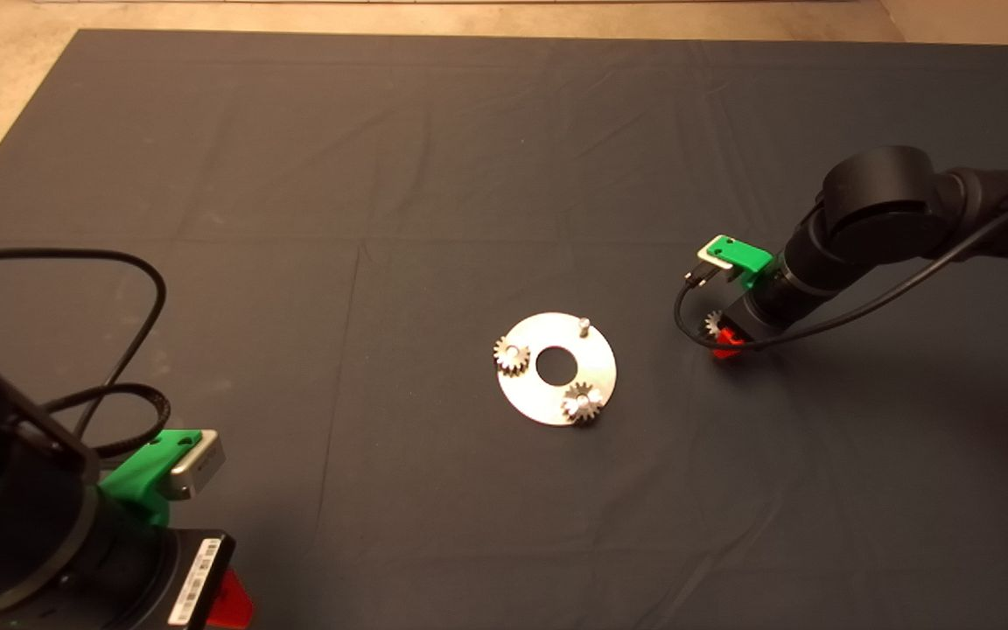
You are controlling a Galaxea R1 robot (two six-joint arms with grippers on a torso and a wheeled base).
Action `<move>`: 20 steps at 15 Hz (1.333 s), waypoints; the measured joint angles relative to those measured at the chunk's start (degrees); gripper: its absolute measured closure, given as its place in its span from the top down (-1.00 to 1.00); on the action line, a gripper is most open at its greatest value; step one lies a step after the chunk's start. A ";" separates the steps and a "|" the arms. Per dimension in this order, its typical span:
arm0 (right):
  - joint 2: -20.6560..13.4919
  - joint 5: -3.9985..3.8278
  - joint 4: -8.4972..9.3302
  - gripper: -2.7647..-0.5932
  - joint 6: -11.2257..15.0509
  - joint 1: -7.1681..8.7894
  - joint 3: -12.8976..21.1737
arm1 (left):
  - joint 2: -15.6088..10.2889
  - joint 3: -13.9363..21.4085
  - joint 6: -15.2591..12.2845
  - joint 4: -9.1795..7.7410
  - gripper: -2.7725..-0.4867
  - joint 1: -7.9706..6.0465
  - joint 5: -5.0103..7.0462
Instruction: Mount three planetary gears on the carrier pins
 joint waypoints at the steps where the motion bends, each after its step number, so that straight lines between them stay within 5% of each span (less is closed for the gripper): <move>1: -0.12 0.02 -0.07 0.38 0.21 -0.03 0.00 | 0.02 0.00 0.00 0.00 0.22 0.00 0.00; 5: -0.45 0.07 -0.16 0.38 1.06 -0.47 0.01 | 0.00 0.00 0.00 0.00 0.22 0.00 0.00; 6: -0.62 0.80 -0.16 0.38 1.48 -0.47 0.01 | 0.02 0.00 0.00 0.00 0.22 0.00 0.00; 10: -1.44 6.69 -0.17 0.31 4.43 -0.47 0.01 | 0.00 0.00 0.00 0.00 0.22 0.00 0.00; 12: -1.55 8.65 -0.20 0.26 4.66 -0.47 0.01 | 0.00 0.00 0.00 0.00 0.22 0.00 0.00; 20: -2.90 8.94 -0.24 0.00 4.66 -0.47 0.09 | 0.00 0.00 0.00 0.00 0.22 0.00 0.00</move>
